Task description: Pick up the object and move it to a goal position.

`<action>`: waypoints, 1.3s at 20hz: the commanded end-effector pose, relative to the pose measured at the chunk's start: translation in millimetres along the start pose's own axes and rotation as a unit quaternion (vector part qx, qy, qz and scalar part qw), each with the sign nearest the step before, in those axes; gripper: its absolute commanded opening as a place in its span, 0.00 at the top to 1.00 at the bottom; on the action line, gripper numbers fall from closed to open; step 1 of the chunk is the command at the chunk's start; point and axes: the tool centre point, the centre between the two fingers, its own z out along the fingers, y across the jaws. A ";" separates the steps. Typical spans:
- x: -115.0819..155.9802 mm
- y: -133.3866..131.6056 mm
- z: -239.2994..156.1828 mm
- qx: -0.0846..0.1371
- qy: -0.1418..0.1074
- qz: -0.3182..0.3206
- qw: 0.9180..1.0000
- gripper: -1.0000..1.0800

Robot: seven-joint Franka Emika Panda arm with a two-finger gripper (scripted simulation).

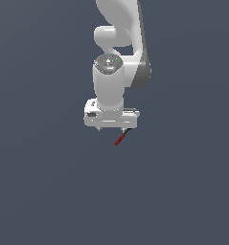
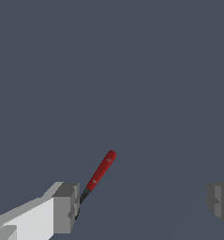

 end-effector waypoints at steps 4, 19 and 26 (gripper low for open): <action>-1.9 0.9 2.4 -0.001 -0.004 -0.003 1.000 0.04; -11.0 -1.1 15.8 -0.004 -0.015 0.001 1.000 0.04; -21.2 -14.8 33.9 -0.003 -0.012 0.046 0.999 0.04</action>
